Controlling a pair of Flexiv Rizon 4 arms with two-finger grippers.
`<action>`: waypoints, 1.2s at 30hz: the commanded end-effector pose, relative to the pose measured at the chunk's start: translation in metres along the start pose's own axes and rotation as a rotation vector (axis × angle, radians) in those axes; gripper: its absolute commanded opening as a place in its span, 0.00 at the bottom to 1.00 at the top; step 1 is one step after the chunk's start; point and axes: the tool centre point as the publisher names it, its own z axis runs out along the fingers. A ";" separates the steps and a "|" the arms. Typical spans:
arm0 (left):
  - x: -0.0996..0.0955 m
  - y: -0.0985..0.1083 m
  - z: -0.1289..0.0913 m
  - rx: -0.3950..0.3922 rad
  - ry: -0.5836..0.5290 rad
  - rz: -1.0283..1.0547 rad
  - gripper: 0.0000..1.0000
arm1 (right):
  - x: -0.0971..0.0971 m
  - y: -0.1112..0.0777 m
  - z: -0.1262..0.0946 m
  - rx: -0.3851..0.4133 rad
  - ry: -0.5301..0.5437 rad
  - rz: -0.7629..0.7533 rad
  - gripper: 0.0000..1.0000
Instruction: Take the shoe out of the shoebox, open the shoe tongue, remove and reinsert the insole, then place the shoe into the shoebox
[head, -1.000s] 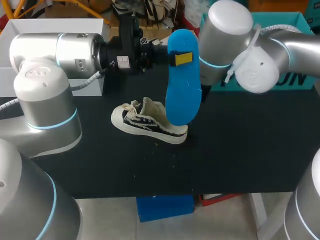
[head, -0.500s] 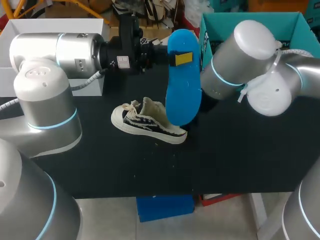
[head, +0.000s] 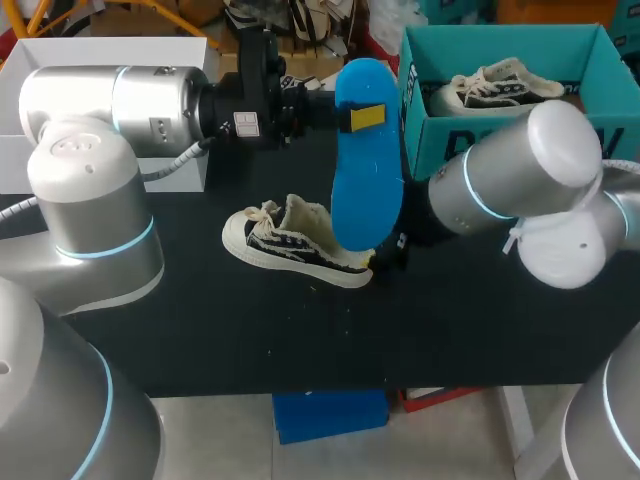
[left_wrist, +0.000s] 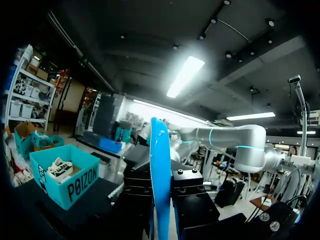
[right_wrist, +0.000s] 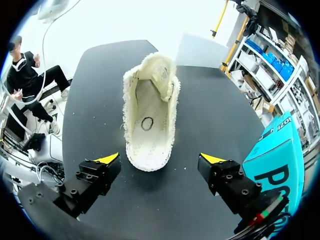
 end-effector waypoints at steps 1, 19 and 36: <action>0.000 0.001 0.002 0.003 -0.004 0.002 0.00 | 0.001 -0.006 0.006 -0.105 0.004 0.006 1.00; 0.000 0.001 0.002 0.003 -0.004 0.002 0.00 | 0.004 -0.019 0.018 -0.221 0.027 0.061 1.00; 0.000 0.001 0.002 0.003 -0.004 0.002 0.00 | -0.002 -0.025 0.020 -0.122 0.036 0.053 1.00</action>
